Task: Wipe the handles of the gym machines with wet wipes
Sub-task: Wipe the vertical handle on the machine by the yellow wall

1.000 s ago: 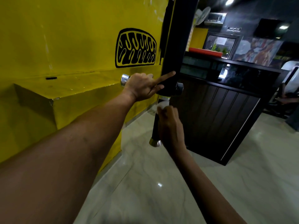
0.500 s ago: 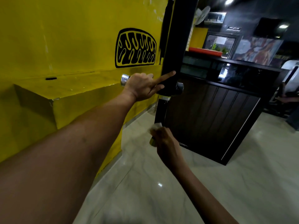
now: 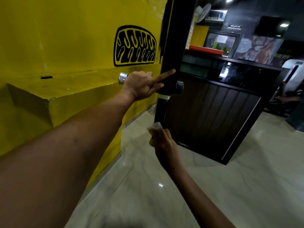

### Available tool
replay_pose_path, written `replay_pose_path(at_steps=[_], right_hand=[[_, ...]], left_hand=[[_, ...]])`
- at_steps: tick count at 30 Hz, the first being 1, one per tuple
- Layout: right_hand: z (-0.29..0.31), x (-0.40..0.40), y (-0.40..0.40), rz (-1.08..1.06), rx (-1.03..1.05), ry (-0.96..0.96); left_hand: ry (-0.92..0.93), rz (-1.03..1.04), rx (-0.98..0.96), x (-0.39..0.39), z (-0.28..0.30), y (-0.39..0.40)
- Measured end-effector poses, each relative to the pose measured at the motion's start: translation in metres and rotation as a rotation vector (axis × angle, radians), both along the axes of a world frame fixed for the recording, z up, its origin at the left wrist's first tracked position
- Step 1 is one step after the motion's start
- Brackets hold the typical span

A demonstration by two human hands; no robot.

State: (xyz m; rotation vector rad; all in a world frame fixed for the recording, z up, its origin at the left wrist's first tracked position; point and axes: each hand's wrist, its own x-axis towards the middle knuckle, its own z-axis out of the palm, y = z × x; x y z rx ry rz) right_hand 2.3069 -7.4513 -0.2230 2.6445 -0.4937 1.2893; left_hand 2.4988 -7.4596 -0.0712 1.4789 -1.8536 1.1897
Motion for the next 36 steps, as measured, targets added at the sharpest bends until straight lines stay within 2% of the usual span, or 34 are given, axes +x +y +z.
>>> replay_pose_path(at_steps=[3,5,9,11,14,18,22,24,29,31,36], right_hand=[[-0.017,-0.007,0.003,0.015,-0.066,0.072],[-0.005,-0.011,0.0,0.054,-0.013,-0.047],[0.06,-0.006,-0.012,-0.031,0.032,-0.329],[0.083,0.001,-0.02,-0.038,0.117,-0.414],[0.082,0.008,-0.026,0.017,0.231,-0.487],[0.044,0.002,-0.023,0.087,0.317,-0.467],[0.008,-0.012,-0.016,0.098,0.437,-0.337],[0.012,-0.017,-0.016,0.091,0.401,-0.292],[0.065,-0.007,-0.023,0.006,0.247,-0.516],[0.077,0.001,-0.025,-0.006,0.212,-0.515],[0.048,0.01,-0.022,0.059,0.272,-0.526]], left_hand=[[0.002,0.001,0.002,0.0,0.0,0.001],[-0.008,0.008,-0.007,0.001,0.0,-0.001],[-0.012,0.011,-0.011,-0.002,0.0,-0.002],[-0.015,0.005,-0.009,-0.004,0.0,-0.003],[-0.025,0.003,-0.021,-0.006,0.0,-0.004],[-0.04,0.018,-0.022,-0.003,0.0,-0.004],[-0.052,0.017,-0.022,-0.001,0.001,-0.003],[-0.06,0.026,-0.027,0.001,0.001,-0.002],[-0.05,0.024,-0.016,-0.001,0.0,-0.001],[-0.037,0.012,-0.021,-0.003,0.0,-0.001],[-0.026,0.003,-0.067,-0.003,-0.001,-0.001]])
